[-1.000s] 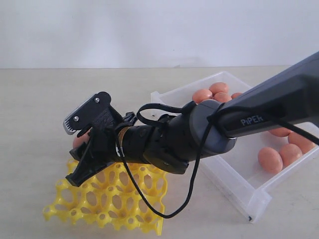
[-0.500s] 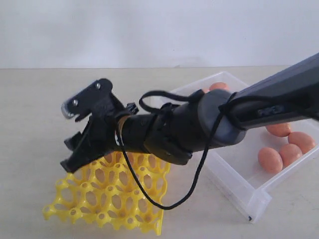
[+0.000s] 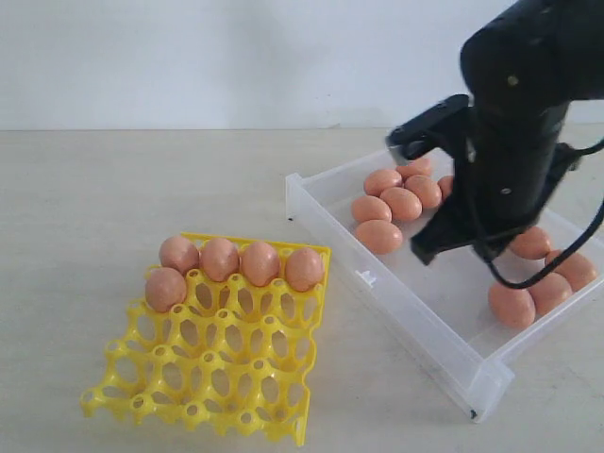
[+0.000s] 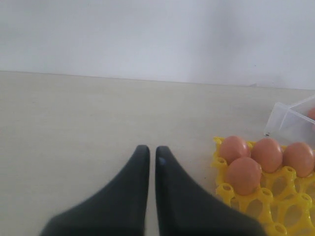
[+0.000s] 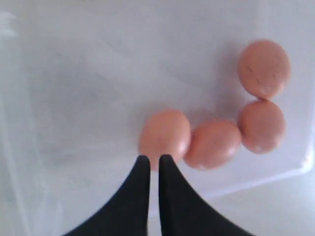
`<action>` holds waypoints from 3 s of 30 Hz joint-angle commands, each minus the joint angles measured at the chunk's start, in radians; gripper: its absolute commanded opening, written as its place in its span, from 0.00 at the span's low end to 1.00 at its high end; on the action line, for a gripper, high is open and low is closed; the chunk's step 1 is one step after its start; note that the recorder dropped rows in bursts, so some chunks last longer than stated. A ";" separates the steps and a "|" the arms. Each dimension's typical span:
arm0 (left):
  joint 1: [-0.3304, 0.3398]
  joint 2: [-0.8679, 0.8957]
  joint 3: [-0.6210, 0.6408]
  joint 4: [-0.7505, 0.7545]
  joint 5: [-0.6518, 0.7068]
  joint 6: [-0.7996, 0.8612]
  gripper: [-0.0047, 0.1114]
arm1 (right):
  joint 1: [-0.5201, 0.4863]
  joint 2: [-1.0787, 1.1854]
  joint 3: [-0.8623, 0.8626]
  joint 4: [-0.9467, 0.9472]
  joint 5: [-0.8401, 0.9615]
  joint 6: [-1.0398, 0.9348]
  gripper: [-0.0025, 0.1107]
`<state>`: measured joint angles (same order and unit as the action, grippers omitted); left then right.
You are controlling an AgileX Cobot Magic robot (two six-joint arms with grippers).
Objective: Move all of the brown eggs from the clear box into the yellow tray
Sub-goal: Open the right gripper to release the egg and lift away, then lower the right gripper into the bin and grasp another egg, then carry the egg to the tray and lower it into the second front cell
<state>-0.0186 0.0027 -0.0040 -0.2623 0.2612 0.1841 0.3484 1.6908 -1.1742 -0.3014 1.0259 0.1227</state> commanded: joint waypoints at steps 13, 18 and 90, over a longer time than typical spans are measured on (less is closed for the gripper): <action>-0.004 -0.003 0.004 -0.003 -0.006 -0.008 0.08 | -0.119 0.055 -0.063 0.052 0.059 -0.150 0.43; -0.004 -0.003 0.004 -0.003 -0.006 -0.008 0.08 | -0.119 0.123 -0.063 0.069 0.028 -0.149 0.43; -0.004 -0.003 0.004 -0.003 -0.003 -0.008 0.08 | 0.069 -0.005 0.011 0.730 -0.595 -0.588 0.02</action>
<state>-0.0186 0.0027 -0.0040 -0.2623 0.2612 0.1841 0.3363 1.6938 -1.1645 0.2982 0.4232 -0.2334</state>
